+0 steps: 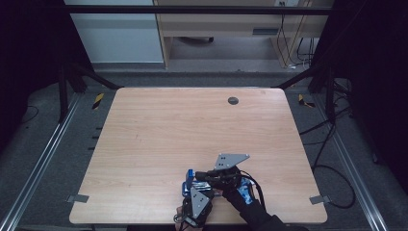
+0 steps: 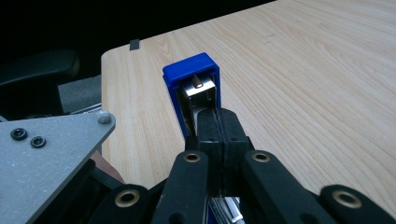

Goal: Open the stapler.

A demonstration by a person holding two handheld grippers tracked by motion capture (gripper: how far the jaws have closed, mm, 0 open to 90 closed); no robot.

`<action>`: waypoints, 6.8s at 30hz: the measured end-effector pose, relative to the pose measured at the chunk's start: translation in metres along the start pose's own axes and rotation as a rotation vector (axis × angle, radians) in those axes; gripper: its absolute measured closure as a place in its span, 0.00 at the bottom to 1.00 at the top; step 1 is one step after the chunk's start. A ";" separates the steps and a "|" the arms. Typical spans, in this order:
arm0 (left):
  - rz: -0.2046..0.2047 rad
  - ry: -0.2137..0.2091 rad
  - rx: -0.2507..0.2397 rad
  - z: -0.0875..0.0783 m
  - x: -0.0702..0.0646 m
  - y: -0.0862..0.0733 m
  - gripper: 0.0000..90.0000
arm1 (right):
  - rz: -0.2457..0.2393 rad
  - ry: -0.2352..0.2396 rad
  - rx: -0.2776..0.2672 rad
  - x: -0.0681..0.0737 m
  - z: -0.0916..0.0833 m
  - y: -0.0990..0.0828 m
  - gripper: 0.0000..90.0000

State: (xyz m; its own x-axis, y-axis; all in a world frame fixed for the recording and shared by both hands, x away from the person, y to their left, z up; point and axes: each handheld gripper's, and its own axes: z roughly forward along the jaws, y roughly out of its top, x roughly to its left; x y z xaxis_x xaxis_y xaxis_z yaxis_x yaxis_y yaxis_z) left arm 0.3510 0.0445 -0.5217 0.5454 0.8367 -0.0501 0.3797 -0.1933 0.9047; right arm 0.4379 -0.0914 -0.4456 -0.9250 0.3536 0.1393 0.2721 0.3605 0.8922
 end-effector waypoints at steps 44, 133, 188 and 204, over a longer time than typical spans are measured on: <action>0.000 0.001 -0.002 0.000 0.000 0.000 1.00 | -0.018 0.051 0.008 -0.002 0.016 0.004 1.00; -0.007 0.000 -0.010 -0.001 0.000 -0.001 0.99 | 0.031 0.126 0.163 -0.002 0.076 0.007 1.00; -0.031 -0.101 -0.044 -0.019 0.043 0.029 0.65 | 0.058 -0.345 -0.007 -0.045 -0.017 0.003 0.44; 0.070 -0.089 -0.059 -0.014 0.106 0.093 0.52 | 0.112 -0.469 0.012 -0.060 -0.058 -0.011 0.57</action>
State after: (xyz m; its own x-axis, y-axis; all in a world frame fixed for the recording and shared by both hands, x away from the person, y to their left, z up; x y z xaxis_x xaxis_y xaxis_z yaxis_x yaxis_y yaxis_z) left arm 0.4336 0.1227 -0.4367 0.6343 0.7728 -0.0214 0.2952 -0.2165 0.9306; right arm 0.4749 -0.1670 -0.4388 -0.6712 0.7409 0.0231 0.3691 0.3070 0.8772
